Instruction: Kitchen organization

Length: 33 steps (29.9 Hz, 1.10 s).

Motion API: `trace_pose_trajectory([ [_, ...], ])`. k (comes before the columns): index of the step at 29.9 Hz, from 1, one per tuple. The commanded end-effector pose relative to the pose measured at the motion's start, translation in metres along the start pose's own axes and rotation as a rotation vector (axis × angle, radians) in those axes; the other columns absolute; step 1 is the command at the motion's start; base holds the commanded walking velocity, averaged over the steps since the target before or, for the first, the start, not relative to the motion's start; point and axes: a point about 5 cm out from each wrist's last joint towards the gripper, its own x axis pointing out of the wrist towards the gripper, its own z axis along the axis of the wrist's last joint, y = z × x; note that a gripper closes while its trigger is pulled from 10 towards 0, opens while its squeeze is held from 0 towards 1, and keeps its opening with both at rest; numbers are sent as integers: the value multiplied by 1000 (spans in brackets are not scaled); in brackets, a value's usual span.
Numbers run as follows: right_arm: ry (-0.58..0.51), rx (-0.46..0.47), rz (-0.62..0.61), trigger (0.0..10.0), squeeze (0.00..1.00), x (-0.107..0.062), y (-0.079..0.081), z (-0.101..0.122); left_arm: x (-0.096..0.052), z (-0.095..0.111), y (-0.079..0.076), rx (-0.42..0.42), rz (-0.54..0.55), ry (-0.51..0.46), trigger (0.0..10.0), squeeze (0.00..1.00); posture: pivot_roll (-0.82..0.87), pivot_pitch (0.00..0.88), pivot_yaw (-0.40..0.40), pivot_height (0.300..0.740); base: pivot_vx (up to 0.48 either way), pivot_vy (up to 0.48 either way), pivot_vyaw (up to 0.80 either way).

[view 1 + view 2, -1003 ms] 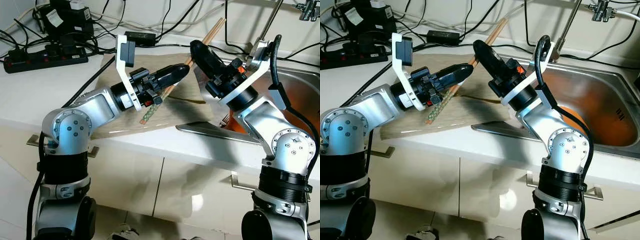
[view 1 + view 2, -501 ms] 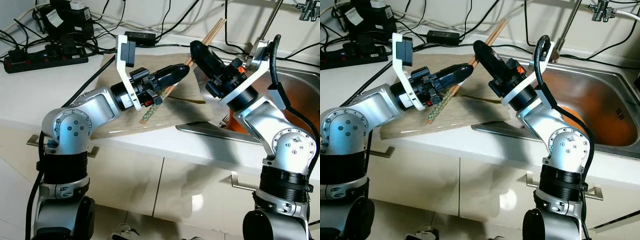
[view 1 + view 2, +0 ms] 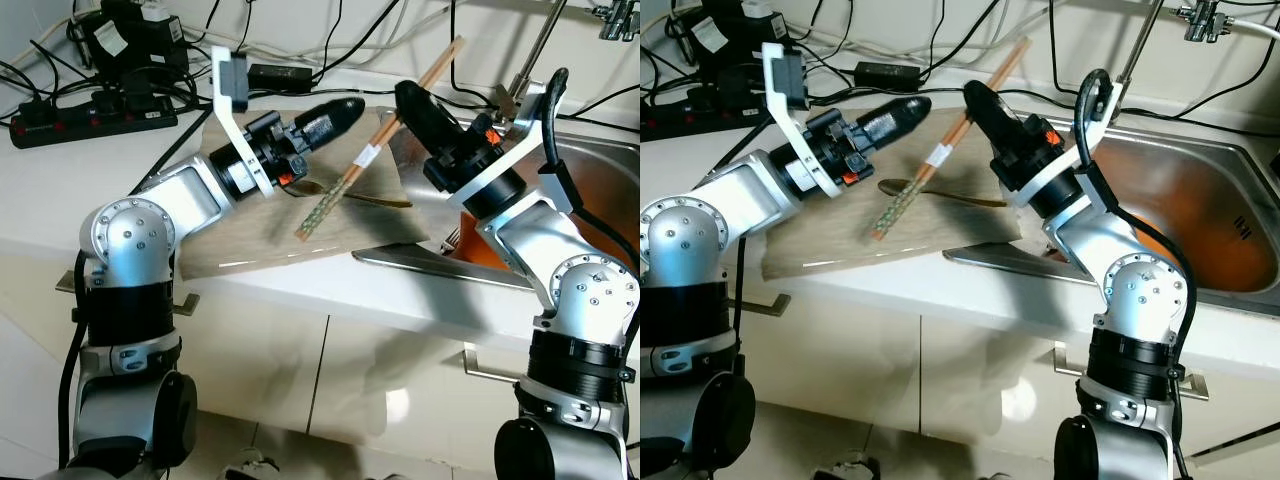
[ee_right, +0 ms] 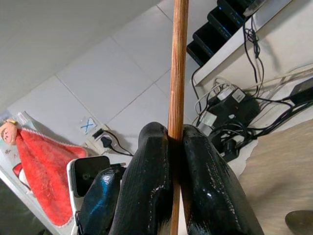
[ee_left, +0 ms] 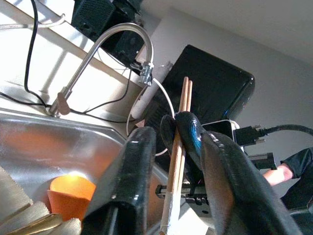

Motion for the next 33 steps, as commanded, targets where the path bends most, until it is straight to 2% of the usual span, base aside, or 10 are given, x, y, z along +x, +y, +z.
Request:
trace_pose_trajectory([
  [1,-35,-32,-23,0,0,-3,-2,10,6,7,1,37,26,-25,10000,1000,27,0,6,740,0,0,0],
  [2,-49,-58,-35,0,0,-4,-3,15,6,9,5,57,63,-42,10000,290,25,0,8,740,0,0,0],
  [3,-58,-76,-43,0,0,-5,-4,19,6,10,8,69,87,-54,10000,290,25,0,8,740,0,0,0],
  [4,-85,-106,-61,0,0,-6,-5,29,5,14,12,92,123,-73,10000,0,20,0,13,740,0,0,0],
  [5,-85,-106,-61,0,0,-6,-5,29,5,14,12,92,123,-73,10000,0,20,0,13,740,0,0,0],
  [9,-190,-519,-327,0,0,-7,-18,89,-2,25,33,252,361,-67,10000,0,1,0,25,740,0,0,0],
  [11,-191,-580,-362,0,0,-7,-19,94,-3,25,36,279,393,-58,10000,0,1,0,25,740,0,0,0],
  [15,-228,-637,-414,0,0,-1,-25,98,-12,4,44,584,477,151,10000,0,8,0,2,740,0,0,0],
  [18,-234,-655,-414,0,0,2,-25,97,-13,-1,45,694,504,174,10000,0,12,0,-6,740,0,0,0],
  [33,-204,-991,-425,0,0,1,-12,95,-26,29,56,657,744,-105,10000,0,11,0,-26,740,0,0,0],
])
